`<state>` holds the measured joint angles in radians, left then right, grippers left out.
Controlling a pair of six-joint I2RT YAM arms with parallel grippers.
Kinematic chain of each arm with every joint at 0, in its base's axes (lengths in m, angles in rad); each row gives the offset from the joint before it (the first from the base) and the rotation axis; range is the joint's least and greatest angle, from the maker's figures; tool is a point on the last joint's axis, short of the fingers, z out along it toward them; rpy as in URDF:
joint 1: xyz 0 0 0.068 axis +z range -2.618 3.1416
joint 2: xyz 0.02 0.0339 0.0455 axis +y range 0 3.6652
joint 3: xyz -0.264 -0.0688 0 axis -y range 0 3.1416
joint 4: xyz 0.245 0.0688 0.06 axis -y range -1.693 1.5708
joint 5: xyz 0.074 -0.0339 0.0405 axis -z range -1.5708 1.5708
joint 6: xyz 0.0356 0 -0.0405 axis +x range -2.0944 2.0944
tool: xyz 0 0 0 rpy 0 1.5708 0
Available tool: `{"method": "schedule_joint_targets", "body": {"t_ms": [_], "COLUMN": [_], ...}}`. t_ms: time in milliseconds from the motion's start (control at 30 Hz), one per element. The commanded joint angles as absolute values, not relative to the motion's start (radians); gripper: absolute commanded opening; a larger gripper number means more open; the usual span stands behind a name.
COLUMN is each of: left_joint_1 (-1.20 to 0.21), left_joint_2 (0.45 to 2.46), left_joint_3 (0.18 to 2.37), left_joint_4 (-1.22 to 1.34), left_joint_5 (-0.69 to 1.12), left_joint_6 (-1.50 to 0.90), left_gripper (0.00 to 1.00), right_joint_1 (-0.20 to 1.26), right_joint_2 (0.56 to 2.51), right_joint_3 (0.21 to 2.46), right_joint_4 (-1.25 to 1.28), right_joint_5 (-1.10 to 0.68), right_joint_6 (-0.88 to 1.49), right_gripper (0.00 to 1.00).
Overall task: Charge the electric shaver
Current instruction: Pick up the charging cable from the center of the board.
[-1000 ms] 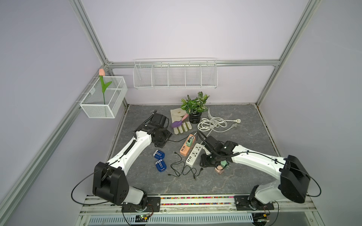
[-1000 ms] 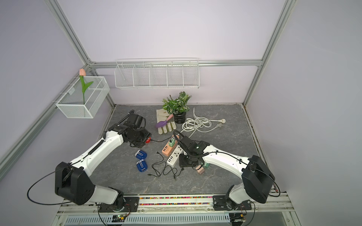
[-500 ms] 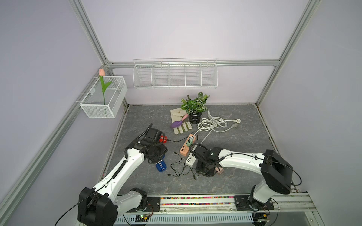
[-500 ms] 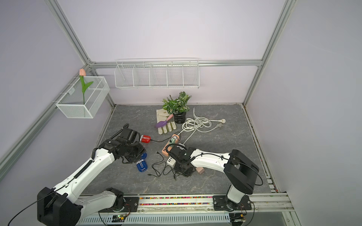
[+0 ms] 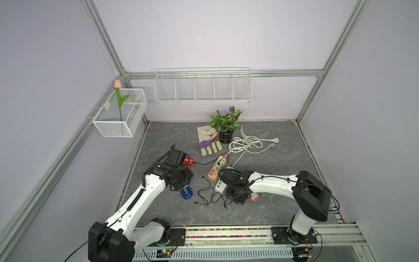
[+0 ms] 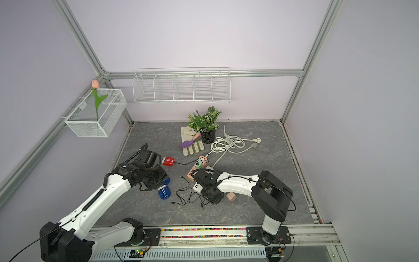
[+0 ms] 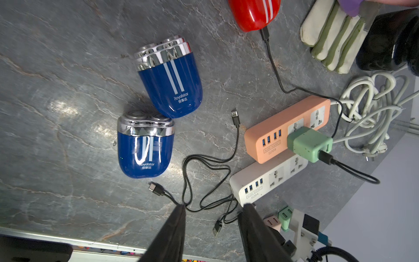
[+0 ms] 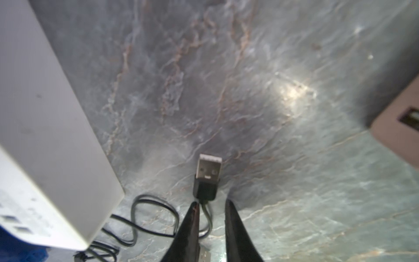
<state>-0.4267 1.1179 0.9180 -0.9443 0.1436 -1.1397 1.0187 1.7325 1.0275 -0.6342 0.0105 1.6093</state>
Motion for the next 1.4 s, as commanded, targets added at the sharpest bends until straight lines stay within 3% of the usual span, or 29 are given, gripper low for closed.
{"method": "schedule_joint_targets", "body": {"t_ms": [0, 67, 133, 633, 733, 900, 1167, 1367], "left_joint_1": [-0.43, -0.431, -0.43, -0.431, -0.431, -0.431, -0.514, -0.648], "left_joint_2": [1.091, 1.089, 1.09, 1.102, 1.098, 1.094, 1.12, 1.183], "left_joint_3": [0.94, 0.942, 0.946, 0.96, 0.965, 0.932, 0.763, 0.726], "left_joint_4": [-0.955, -0.953, -0.955, -0.941, -0.943, -0.863, -0.684, -0.525], "left_joint_5": [0.138, 0.138, 0.139, 0.138, 0.139, 0.247, 0.532, 0.525], "left_joint_6": [-1.127, -1.127, -1.125, -1.118, -1.108, -1.109, -1.443, -1.608], "left_gripper": [0.43, 0.43, 0.43, 0.38, 0.38, 0.39, 0.55, 0.63], "right_joint_1": [1.006, 0.999, 0.992, 0.981, 0.981, 0.969, 0.943, 0.936], "right_joint_2": [1.778, 1.78, 1.783, 1.884, 1.863, 1.765, 1.667, 1.617], "right_joint_3": [1.017, 1.022, 1.03, 1.05, 1.038, 1.068, 1.065, 1.06], "right_joint_4": [-0.615, -0.612, -0.623, -0.706, -0.685, -0.734, -0.728, -0.723], "right_joint_5": [0.038, 0.04, 0.038, -0.054, -0.045, 0.007, -0.027, -0.034], "right_joint_6": [1.673, 1.665, 1.661, 1.742, 1.759, 1.769, 1.807, 1.823], "right_gripper": [0.24, 0.3, 0.3, 0.12, 0.07, 0.06, 0.07, 0.07]}}
